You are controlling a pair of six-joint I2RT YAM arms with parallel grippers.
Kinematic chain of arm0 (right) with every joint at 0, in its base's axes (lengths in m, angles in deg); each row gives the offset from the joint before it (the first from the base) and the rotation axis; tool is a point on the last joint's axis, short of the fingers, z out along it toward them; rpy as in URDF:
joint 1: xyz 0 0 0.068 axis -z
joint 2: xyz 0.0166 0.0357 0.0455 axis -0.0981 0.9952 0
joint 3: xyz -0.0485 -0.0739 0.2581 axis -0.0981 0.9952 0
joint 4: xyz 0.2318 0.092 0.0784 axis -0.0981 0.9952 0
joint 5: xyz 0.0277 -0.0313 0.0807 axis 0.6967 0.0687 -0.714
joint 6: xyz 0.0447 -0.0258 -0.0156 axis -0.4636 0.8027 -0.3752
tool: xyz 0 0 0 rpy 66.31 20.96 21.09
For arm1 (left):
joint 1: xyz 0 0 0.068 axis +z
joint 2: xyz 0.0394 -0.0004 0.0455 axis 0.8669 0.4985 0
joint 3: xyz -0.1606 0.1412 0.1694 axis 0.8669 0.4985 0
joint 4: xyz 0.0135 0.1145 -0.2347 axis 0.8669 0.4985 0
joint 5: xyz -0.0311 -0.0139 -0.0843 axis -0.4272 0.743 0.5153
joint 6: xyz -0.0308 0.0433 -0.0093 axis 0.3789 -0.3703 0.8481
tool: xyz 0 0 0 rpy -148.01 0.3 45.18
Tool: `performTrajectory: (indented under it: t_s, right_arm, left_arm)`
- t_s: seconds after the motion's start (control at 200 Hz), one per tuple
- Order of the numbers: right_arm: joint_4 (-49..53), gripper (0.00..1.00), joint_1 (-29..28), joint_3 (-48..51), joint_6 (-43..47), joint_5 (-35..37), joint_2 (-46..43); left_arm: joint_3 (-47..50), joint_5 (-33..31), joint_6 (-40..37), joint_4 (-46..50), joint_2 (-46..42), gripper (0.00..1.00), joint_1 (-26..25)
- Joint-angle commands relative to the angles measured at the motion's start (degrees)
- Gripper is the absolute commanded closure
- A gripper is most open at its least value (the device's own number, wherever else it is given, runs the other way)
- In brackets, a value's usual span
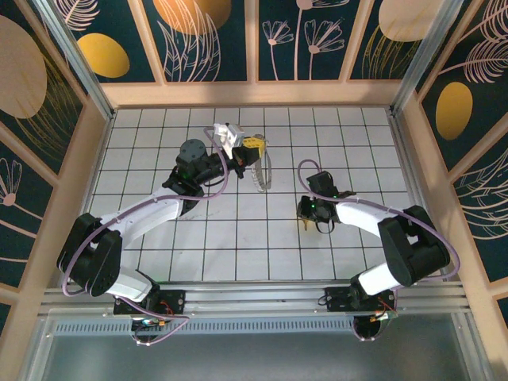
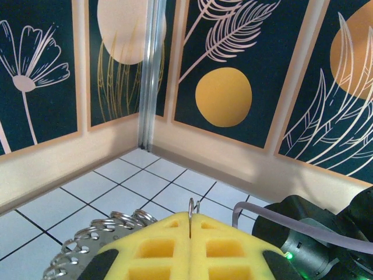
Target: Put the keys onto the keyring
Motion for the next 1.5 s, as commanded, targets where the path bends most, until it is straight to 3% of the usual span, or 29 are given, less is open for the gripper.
performTrajectory:
  t_s: [0.0, 0.24, 1.116, 1.496]
  right_arm:
    - [-0.5, 0.84, -0.6, -1.0, -0.1, 0.4, 1.3]
    - [-0.4, 1.00, -0.7, -1.0, 0.2, 0.0, -0.2]
    - [0.0, 1.00, -0.2, -1.1, 0.5, -2.1, -10.4]
    - [-4.3, 1.00, 2.7, 2.2, 0.9, -10.7, -9.4]
  left_arm:
    - [0.2, 0.1, -0.8, -3.7, -2.1, 1.00, -0.3]
    - [-0.2, 0.2, -0.8, -3.7, -1.8, 1.00, -0.3]
    - [-0.4, 0.6, -0.1, -4.0, -1.3, 1.00, -0.2]
    - [-0.5, 0.6, 0.2, -3.8, -1.4, 1.00, -0.2]
